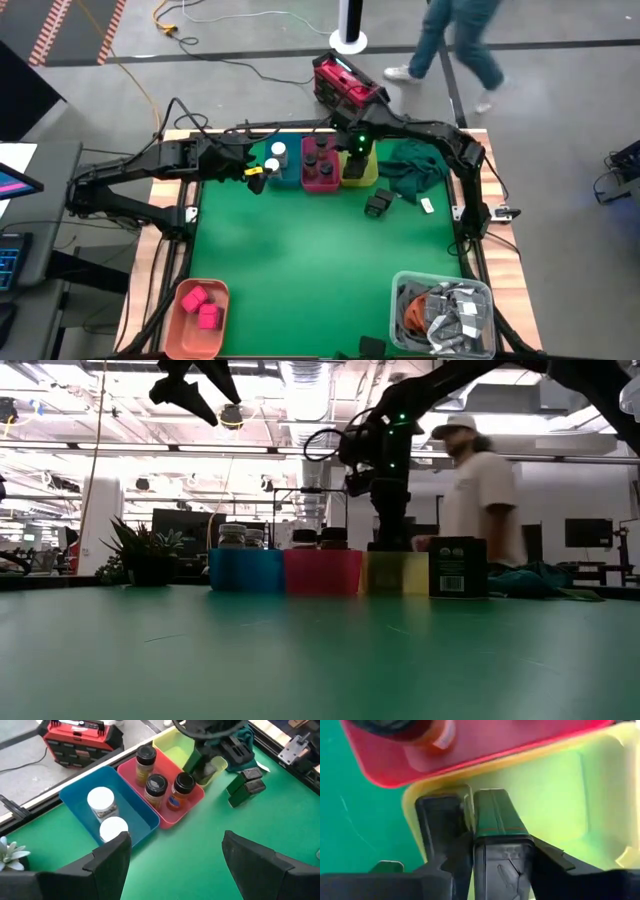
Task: Sort spices by type
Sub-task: Put the bottom black seasoning can into the yellow bin
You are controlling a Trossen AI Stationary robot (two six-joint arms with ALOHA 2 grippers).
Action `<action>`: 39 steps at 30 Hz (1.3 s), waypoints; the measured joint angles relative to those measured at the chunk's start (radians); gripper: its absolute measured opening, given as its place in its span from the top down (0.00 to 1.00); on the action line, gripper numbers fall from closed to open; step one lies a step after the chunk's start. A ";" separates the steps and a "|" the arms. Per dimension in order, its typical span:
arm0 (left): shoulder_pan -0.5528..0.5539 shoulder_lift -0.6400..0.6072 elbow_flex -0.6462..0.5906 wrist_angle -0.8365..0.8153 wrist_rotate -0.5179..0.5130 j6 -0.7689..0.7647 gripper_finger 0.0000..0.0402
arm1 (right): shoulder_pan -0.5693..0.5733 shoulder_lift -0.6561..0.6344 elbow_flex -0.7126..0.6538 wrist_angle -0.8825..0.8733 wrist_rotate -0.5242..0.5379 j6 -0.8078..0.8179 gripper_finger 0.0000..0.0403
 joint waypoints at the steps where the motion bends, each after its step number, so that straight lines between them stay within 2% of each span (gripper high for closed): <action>1: 0.000 0.000 0.000 0.000 0.000 0.000 0.25 | 0.008 0.000 -0.006 0.012 0.000 -0.006 0.51; 12: 0.000 0.000 0.000 0.000 0.027 0.019 0.25 | 0.036 -0.001 -0.007 0.069 0.003 0.032 0.35; 16: 0.000 0.000 0.000 -0.009 0.026 0.029 0.25 | 0.019 -0.003 0.059 0.025 0.093 0.054 0.35; 18: 0.000 0.000 0.000 -0.011 0.026 0.045 0.25 | 0.004 -0.004 0.112 -0.013 0.103 0.083 0.35; 21: 0.000 0.000 0.000 -0.025 0.039 0.054 0.25 | -0.008 -0.005 0.181 -0.111 0.086 0.157 0.35; 24: 0.010 0.000 0.000 -0.034 0.094 0.075 0.25 | 0.019 -0.019 0.190 -0.200 0.004 0.223 0.35; 27: 0.010 -0.002 0.000 -0.051 0.100 0.084 0.25 | 0.078 -0.057 0.142 -0.213 -0.053 0.243 0.35; 31: 0.000 -0.035 0.000 -0.039 0.068 0.083 0.25 | 0.165 -0.177 0.030 -0.132 -0.055 0.271 0.35; 36: -0.013 -0.066 0.000 -0.043 0.050 0.107 0.25 | 0.254 -0.319 -0.184 0.013 -0.055 0.283 0.35; 39: -0.013 -0.071 0.000 -0.039 0.050 0.123 0.25 | 0.284 -0.364 -0.313 0.099 -0.100 0.291 0.35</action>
